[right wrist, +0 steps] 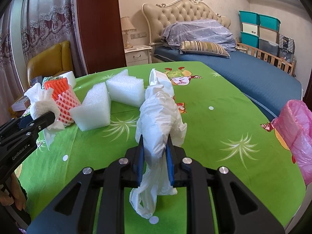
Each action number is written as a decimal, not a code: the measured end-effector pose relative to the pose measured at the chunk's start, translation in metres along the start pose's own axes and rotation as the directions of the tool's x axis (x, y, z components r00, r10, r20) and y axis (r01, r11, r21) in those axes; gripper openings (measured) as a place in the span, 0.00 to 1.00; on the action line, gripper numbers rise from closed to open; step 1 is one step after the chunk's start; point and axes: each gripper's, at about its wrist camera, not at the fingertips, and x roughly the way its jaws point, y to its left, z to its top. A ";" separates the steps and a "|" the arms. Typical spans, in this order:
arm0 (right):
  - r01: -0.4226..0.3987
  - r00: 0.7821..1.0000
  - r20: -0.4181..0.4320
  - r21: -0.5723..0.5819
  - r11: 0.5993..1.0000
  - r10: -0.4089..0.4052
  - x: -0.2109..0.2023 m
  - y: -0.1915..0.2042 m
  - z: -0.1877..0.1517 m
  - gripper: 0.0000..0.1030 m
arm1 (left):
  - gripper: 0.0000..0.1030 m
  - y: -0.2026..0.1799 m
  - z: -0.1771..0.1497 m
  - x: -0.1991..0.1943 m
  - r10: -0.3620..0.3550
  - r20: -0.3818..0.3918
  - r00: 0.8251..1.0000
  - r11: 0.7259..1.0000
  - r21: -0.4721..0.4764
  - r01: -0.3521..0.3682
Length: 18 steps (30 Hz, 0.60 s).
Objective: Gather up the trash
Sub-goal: 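Grasp a white plastic bag with the right tool while the left tool grasps a tissue, then carry the plastic bag and tissue to the pink bin and release both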
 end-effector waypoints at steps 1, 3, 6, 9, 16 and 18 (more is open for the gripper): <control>0.002 1.000 0.005 -0.001 1.000 -0.002 -0.001 0.000 0.001 0.19 | 0.31 0.000 0.000 -0.001 -0.003 0.003 1.000 1.000 0.001 0.003; 0.004 1.000 0.007 -0.003 1.000 -0.004 -0.003 0.000 0.001 0.19 | 0.31 0.000 -0.001 -0.003 -0.010 0.000 1.000 1.000 -0.003 0.010; -0.004 1.000 0.011 -0.004 1.000 0.004 -0.008 0.000 0.000 0.19 | 0.31 0.000 -0.003 -0.005 -0.015 -0.001 1.000 1.000 -0.006 0.015; -0.008 1.000 0.027 -0.005 1.000 0.008 -0.018 -0.002 0.000 0.19 | 0.31 -0.002 -0.005 -0.008 -0.023 -0.002 1.000 1.000 -0.003 0.023; 0.021 0.997 0.078 -0.049 0.999 -0.017 -0.048 -0.010 -0.001 0.19 | 0.31 -0.015 -0.004 -0.022 -0.078 0.011 0.997 0.997 -0.002 0.078; 0.029 0.995 0.093 -0.048 0.998 -0.025 -0.057 -0.017 0.000 0.19 | 0.31 -0.021 -0.003 -0.025 -0.091 0.016 0.996 0.996 0.003 0.091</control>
